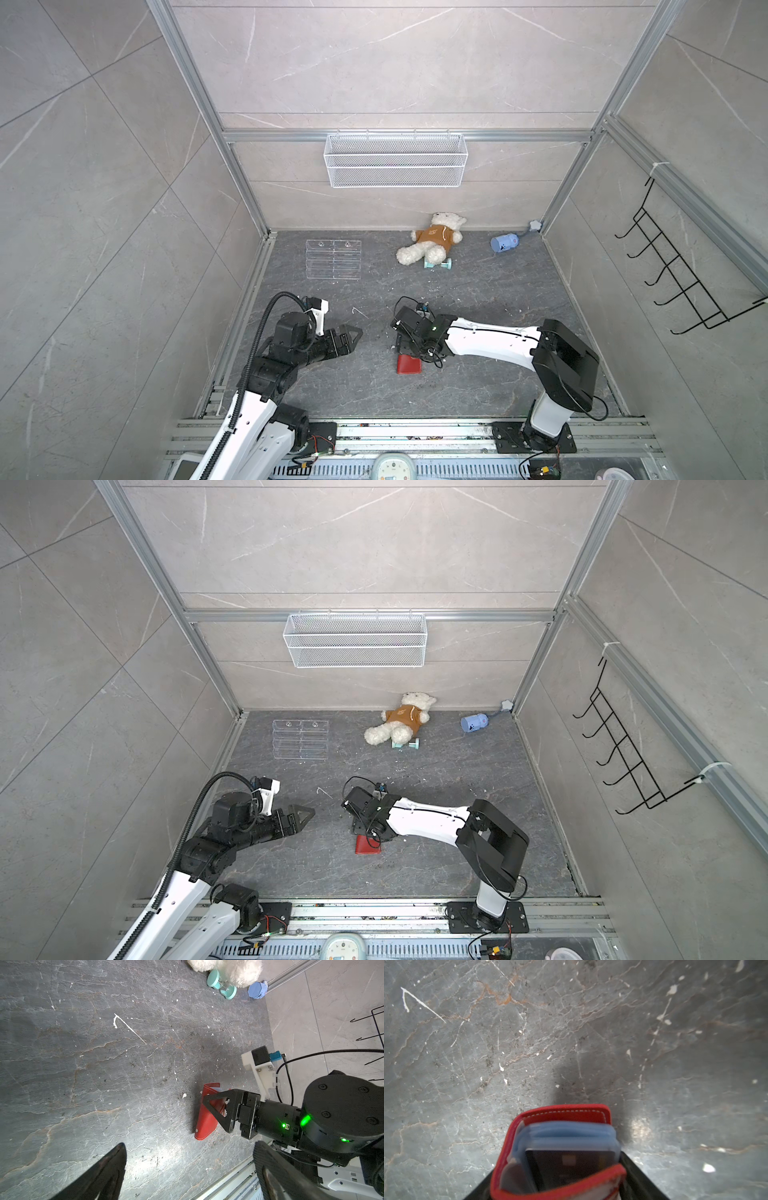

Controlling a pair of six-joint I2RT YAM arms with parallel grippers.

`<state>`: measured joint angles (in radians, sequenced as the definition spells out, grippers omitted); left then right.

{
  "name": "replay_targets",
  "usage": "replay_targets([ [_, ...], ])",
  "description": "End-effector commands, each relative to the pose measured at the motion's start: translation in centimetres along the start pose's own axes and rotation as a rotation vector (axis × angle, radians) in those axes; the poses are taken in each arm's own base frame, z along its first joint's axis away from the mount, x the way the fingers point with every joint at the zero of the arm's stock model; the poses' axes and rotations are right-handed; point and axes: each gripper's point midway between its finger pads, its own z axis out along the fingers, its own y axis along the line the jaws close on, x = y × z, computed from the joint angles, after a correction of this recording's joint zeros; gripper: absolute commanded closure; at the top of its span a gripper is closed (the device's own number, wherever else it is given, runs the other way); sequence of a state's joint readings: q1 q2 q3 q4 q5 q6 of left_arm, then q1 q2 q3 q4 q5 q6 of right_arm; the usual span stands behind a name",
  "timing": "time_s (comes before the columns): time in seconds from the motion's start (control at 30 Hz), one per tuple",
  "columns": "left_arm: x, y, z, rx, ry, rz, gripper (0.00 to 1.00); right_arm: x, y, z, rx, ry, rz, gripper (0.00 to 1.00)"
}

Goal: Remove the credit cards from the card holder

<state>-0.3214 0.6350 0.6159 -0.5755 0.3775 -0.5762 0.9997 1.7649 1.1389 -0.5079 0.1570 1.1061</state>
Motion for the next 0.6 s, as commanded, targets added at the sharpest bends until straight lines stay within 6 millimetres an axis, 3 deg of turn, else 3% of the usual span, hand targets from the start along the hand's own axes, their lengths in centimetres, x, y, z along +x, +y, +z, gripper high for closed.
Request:
replay_targets([
  [0.0,-0.1,-0.8,-0.1,0.035,-0.004,0.005,0.04,-0.5,0.6,0.7,0.022,-0.020,0.045,0.26],
  [0.23,0.0,-0.8,-0.1,0.036,-0.001,0.006,0.03,-0.4,1.7,1.3,-0.006,-0.002,0.021,0.19],
  [0.27,0.0,-0.9,-0.1,0.037,-0.001,0.007,0.03,-0.7,2.1,0.9,-0.017,-0.008,0.015,0.17],
  [0.3,0.0,-0.9,-0.1,0.039,0.000,0.007,0.03,-0.9,2.4,0.5,-0.027,-0.015,0.002,0.06],
  [0.33,0.0,-1.0,-0.1,0.041,0.000,0.008,0.02,-1.3,2.6,-0.1,-0.033,-0.027,-0.009,0.03],
  [0.57,0.6,-1.4,0.3,0.093,0.016,-0.033,0.01,-3.5,2.7,-4.9,-0.081,-0.106,-0.084,0.00],
])
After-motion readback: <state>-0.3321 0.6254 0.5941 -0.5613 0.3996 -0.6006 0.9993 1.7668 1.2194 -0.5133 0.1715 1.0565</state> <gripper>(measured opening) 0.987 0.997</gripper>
